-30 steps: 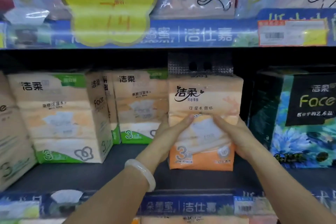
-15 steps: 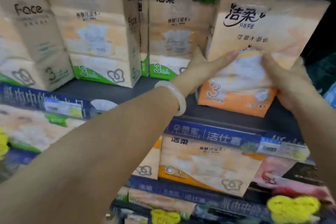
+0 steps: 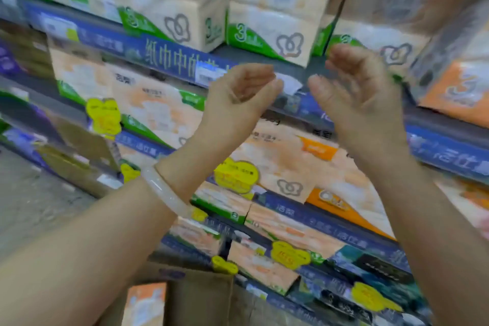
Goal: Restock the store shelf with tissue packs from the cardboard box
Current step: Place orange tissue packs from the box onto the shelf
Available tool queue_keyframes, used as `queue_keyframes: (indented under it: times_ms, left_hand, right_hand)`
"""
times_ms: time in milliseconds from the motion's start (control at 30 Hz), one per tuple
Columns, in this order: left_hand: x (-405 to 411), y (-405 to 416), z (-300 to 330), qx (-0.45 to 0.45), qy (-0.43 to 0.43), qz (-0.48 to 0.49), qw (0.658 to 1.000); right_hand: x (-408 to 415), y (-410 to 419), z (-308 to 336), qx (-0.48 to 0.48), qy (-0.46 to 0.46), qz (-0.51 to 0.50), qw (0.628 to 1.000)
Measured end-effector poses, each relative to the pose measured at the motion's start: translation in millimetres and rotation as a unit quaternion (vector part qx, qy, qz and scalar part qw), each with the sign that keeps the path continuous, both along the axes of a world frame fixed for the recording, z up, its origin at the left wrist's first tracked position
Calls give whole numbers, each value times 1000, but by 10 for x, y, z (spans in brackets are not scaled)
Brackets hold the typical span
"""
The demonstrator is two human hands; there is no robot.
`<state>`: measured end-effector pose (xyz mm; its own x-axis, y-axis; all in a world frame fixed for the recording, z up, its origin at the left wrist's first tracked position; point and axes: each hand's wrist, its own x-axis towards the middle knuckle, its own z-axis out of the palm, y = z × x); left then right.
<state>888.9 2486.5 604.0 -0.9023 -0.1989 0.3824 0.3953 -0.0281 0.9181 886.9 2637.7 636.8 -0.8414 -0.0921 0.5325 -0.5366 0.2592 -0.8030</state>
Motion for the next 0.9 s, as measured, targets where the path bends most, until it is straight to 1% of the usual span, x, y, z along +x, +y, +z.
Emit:
queue_keyframes:
  times_ms: [33, 67, 100, 167, 233, 267, 300, 400, 533, 600, 633, 667, 733, 833, 900]
  left_hand:
    - [75, -300, -184, -31, -27, 27, 999]
    - [164, -611, -388, -84, -70, 49, 993]
    - [263, -924, -625, -149, -124, 62, 979]
    - [494, -1539, -1185, -241, -252, 64, 935]
    - [791, -2075, -1727, -294, -347, 58, 889]
    - [930, -2306, -1979, -302, -382, 58, 871]
    - [1068, -2509, -2199, -298, -409, 57, 861]
    - [1429, -2978, -2835, -269, -500, 52, 822]
    - [1755, -3368, -3739, -336, -564, 10, 754]
    - [1883, -3443, -4209, -351, -605, -14, 715]
    - [1939, -3464, -4442, -350, -617, -21, 704]
    - [1993, -3479, -4698, -348, -629, -28, 695]
    - [2072, -3468, -5214, -341, -639, -54, 687]
    - [2130, -3398, -5890, -316, -669, -54, 670]
    - [2130, -3330, -6330, -295, -691, -55, 658]
  right_hand:
    - [40, -276, -156, 37, -11, 32, 999]
    - [98, -594, -397, 66, -60, 70, 994]
    - [111, -860, -674, 105, -88, 96, 986]
    - [109, -1374, -1268, 196, -156, 105, 962]
    - [280, -1895, -1879, 297, -230, 147, 915]
    - [370, -2103, -2203, 325, -273, 155, 892]
    - [458, -2275, -2531, 343, -319, 163, 869]
    - [745, -2625, -3379, 366, -435, 164, 806]
    - [1126, -2778, -4378, 369, -531, 115, 755]
    - [1324, -2780, -4797, 350, -613, 104, 701]
    - [1401, -2763, -5004, 348, -634, 98, 684]
    - [1477, -2738, -5223, 356, -641, 90, 674]
    - [1590, -2675, -5675, 356, -643, 63, 676]
    - [1697, -2594, -6359, 348, -635, 50, 688]
    - [1740, -2556, -6796, 358, -648, 61, 669]
